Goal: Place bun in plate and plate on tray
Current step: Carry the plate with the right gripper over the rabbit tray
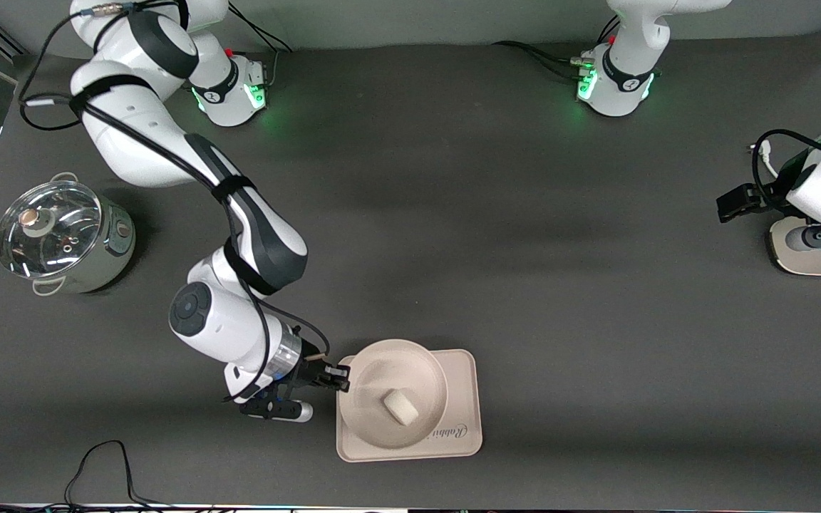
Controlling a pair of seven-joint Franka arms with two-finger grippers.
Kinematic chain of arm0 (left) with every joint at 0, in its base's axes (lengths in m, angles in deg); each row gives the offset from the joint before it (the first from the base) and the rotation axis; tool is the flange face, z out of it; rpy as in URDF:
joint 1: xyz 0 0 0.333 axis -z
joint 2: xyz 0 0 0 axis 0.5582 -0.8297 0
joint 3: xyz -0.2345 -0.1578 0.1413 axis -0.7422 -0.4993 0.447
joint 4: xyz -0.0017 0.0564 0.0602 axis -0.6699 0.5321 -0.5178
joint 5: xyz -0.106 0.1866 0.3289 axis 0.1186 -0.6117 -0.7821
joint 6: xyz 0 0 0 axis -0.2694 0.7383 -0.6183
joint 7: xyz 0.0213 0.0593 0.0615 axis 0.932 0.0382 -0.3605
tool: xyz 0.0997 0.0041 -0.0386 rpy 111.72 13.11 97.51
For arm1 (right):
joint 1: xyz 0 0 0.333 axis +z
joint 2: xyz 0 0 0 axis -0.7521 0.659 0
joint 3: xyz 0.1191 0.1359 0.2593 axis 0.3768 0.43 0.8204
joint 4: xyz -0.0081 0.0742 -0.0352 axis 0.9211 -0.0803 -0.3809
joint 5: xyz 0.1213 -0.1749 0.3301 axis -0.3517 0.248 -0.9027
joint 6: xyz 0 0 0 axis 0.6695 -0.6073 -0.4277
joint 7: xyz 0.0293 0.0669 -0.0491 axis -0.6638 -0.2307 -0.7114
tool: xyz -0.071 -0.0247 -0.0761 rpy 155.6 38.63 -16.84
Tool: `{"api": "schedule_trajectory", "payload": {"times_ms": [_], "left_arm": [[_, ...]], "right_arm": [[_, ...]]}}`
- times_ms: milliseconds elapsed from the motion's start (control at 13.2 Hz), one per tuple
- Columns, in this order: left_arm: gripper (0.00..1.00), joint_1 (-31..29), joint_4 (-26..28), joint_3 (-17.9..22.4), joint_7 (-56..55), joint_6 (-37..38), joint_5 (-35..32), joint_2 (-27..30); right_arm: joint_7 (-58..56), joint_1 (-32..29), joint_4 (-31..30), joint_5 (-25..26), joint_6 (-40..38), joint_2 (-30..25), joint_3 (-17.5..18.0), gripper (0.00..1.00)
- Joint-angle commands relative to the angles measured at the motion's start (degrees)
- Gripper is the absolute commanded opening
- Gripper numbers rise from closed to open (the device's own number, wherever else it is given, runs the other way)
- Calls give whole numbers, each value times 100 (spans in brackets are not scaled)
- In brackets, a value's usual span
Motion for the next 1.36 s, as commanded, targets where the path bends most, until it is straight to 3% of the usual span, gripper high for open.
{"api": "schedule_trajectory", "payload": {"times_ms": [0,530,606,682,909,1061,1288], "left_arm": [[100,21,-16,38,98,127,54,14],[100,-5,-16,47,89,154,54,-12],[100,-32,-16,47,89,154,54,-12],[100,-32,-16,47,89,154,54,-21],[100,-32,-25,47,89,145,54,-29],[100,-32,-25,47,89,145,54,-38],[100,-41,-25,47,89,145,54,-38]], "right_arm": [[-167,77,415,-91,529,726,73,0],[-210,68,433,-91,1007,1141,38,0],[-280,68,433,-82,1041,1141,29,46],[-316,68,433,-73,1059,1133,12,99],[-421,85,433,-12,972,1036,-129,100],[-885,77,442,6,395,852,-383,100],[-1546,59,355,-20,-748,-85,-997,100]]}}
